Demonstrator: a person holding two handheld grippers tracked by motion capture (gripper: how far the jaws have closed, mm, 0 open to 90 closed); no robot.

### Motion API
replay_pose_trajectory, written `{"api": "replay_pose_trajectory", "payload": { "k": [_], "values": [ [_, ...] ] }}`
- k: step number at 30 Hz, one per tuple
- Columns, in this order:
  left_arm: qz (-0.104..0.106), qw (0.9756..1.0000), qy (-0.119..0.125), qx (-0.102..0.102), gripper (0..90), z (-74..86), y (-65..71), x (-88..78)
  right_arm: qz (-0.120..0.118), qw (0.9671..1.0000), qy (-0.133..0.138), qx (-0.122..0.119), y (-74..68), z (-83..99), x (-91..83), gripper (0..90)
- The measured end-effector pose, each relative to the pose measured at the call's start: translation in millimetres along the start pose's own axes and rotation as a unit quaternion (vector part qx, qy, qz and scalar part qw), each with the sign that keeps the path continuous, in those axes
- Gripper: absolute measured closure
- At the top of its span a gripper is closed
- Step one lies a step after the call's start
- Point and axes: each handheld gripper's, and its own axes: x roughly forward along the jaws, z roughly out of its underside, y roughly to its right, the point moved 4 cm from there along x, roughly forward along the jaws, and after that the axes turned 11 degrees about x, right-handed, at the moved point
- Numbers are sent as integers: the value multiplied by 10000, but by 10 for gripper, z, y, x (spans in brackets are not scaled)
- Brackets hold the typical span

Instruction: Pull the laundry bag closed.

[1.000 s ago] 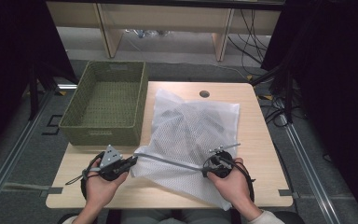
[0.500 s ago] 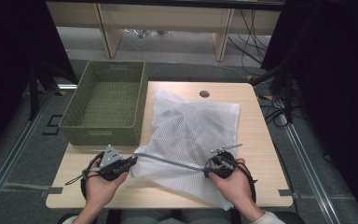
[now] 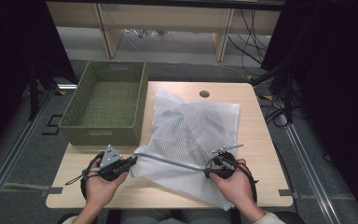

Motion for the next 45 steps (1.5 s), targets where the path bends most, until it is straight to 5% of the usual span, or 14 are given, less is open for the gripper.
{"api": "replay_pose_trajectory", "payload": {
  "k": [34,37,41,45],
  "values": [
    [4,10000,16,-10,886,1,-8,0,14,9998,-84,168,78,56,-55,871],
    [18,10000,26,-64,886,4,-8,4,35,10000,-25,38,101,56,-53,870],
    [10,10000,20,-19,885,0,-10,-2,66,9995,-88,286,84,63,-73,870],
    [-7,10000,6,-23,885,2,-14,-5,45,9999,-52,125,115,66,-72,870]
  ]
}}
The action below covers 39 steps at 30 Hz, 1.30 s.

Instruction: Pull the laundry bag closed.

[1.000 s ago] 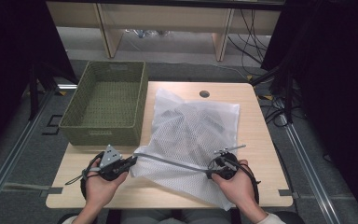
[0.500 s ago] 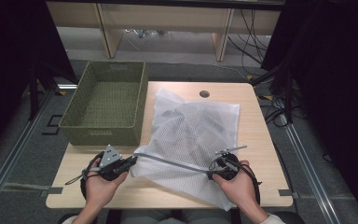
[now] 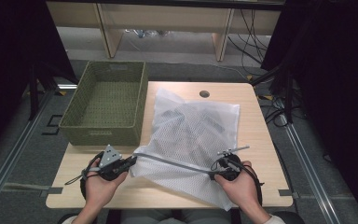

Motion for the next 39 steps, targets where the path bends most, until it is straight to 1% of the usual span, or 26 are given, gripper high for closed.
{"api": "replay_pose_trajectory", "payload": {
  "k": [2,3,4,6,7,10,11,12,13,16,20,21,22,23,24,25,26,27,29,30,31,32,33,36,37,39],
  "values": [
    [-8,10000,-1,1,886,-2,0,-3,0,10000,-19,75,-1,3,-7,870],
    [-8,10000,-1,1,885,-2,0,-3,32,10000,-1,67,7,1,-9,870],
    [16,10000,9,-4,886,0,-1,3,-45,9999,27,-105,31,-2,-3,871],
    [2,10000,4,0,886,1,0,2,-8,10000,33,-68,32,2,-7,870],
    [-1,10000,0,-9,885,0,0,0,-17,10000,1,1,23,6,-15,870],
    [-1,10000,-6,12,886,0,0,0,-4,10000,20,-66,41,10,-15,870],
    [10,10000,2,-8,885,1,-2,1,12,10000,-16,34,34,17,-22,870],
    [10,10000,2,-8,886,1,-2,1,12,10000,-16,34,34,17,-22,870],
    [-8,10000,-15,10,886,3,-8,0,-18,9999,-40,129,33,18,-35,870],
    [20,10000,-6,-21,885,2,1,3,-25,10000,-25,67,52,23,-36,871],
    [-9,10000,10,-18,885,1,-5,2,19,9999,-50,156,57,33,-47,870],
    [-2,10000,17,-25,885,-1,-5,1,15,10000,-16,97,71,35,-44,870],
    [-16,10000,22,-18,885,-1,-5,2,-20,9998,-71,189,70,42,-56,870],
    [0,10000,20,-28,886,-1,-4,1,-1,9999,-64,138,79,41,-55,870],
    [-13,10000,18,-25,885,0,-4,2,44,9996,-106,247,72,50,-60,870],
    [-13,10000,18,-25,886,0,-4,2,82,9990,-143,419,44,59,-64,871],
    [-12,10000,15,-25,885,0,-3,2,67,9997,-53,236,80,50,-59,870],
    [-6,10000,19,-32,885,0,-4,3,29,9998,-59,167,92,54,-63,870],
    [-9,10000,14,-28,885,0,-4,2,-5,9998,-83,152,101,62,-65,871],
    [-7,10000,16,-26,885,0,-5,2,29,9999,-69,107,115,62,-69,871],
    [-7,10000,-2,-8,886,2,-10,0,43,9998,-28,183,119,64,-76,871],
    [-10,10000,13,-23,885,1,-5,3,31,9998,-79,152,128,70,-81,870],
    [-1,10000,18,-32,886,0,-4,3,52,9999,-38,125,136,70,-82,870],
    [-10,10000,13,-27,886,1,-4,2,-7,9998,-86,151,137,75,-88,871],
    [3,10000,18,-33,885,1,-4,2,30,9997,-85,248,128,79,-95,871],
    [-15,10000,12,-22,886,0,-5,1,72,9997,-90,222,138,86,-93,870]
  ]
}}
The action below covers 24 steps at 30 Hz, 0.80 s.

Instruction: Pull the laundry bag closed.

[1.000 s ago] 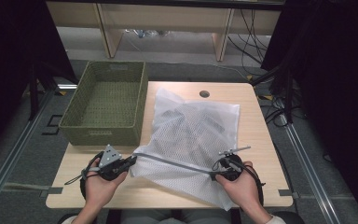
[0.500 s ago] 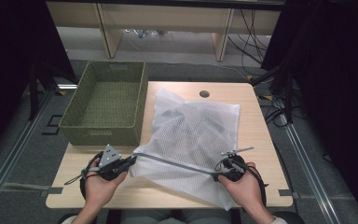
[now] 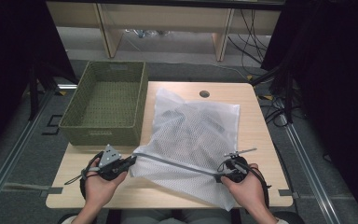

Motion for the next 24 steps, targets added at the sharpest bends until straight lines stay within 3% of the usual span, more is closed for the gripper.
{"api": "replay_pose_trajectory", "payload": {
  "k": [1,6,9,10,16,18,22,24],
  "values": [
    [6,10000,-22,18,885,3,-7,-2,22,9999,-32,110,-11,5,-4,871],
    [23,10000,-19,23,886,4,-10,-1,53,9999,-90,9,12,7,-11,870],
    [18,10000,-23,24,886,5,-12,-2,87,9999,-112,65,13,12,-13,871],
    [8,10000,-19,-59,886,6,-7,-1,105,9999,-121,59,17,14,-14,871],
    [-3,10000,-11,-9,886,3,-19,-8,164,9996,-128,205,51,34,-38,870],
    [2,10000,-17,-54,886,4,-12,-3,102,9998,-26,181,64,33,-40,871],
    [-7,10000,-64,40,886,9,-29,-7,105,9995,-109,289,58,48,-51,870],
    [4,10000,7,-75,886,2,-14,0,142,9997,-58,198,83,44,-49,870]
  ]
}}
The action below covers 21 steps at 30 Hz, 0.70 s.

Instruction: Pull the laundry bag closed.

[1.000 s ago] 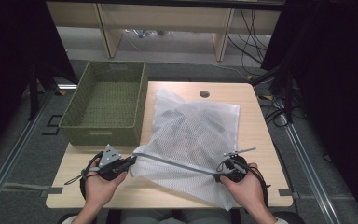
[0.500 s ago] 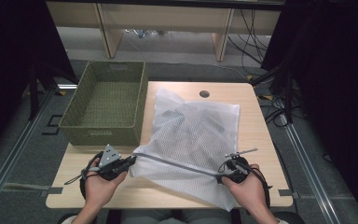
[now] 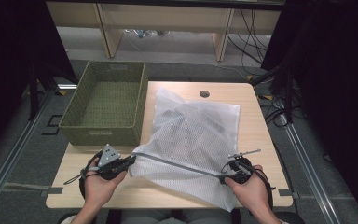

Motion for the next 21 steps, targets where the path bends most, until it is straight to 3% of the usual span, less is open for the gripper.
{"api": "replay_pose_trajectory", "payload": {
  "k": [3,5,6,10,14,18,21],
  "values": [
    [0,10000,-29,85,886,2,-9,-2,-3,9999,-80,136,-2,11,-15,870],
    [-11,9998,-99,149,886,7,-21,-8,-2,10000,-7,43,20,8,-10,870],
    [15,10000,-8,66,886,-2,-7,0,7,10000,-28,78,17,13,-13,870],
    [19,10000,0,59,886,-3,-8,-1,-2,9999,-78,124,31,20,-16,870],
    [3,10000,-38,69,886,2,-15,-3,24,9994,-106,315,35,33,-32,870],
    [7,10000,-28,56,886,1,-15,-1,28,9999,-48,159,83,25,-31,870],
    [11,10000,-39,73,886,2,-15,-1,-6,9996,-109,275,78,35,-46,870]
  ]
}}
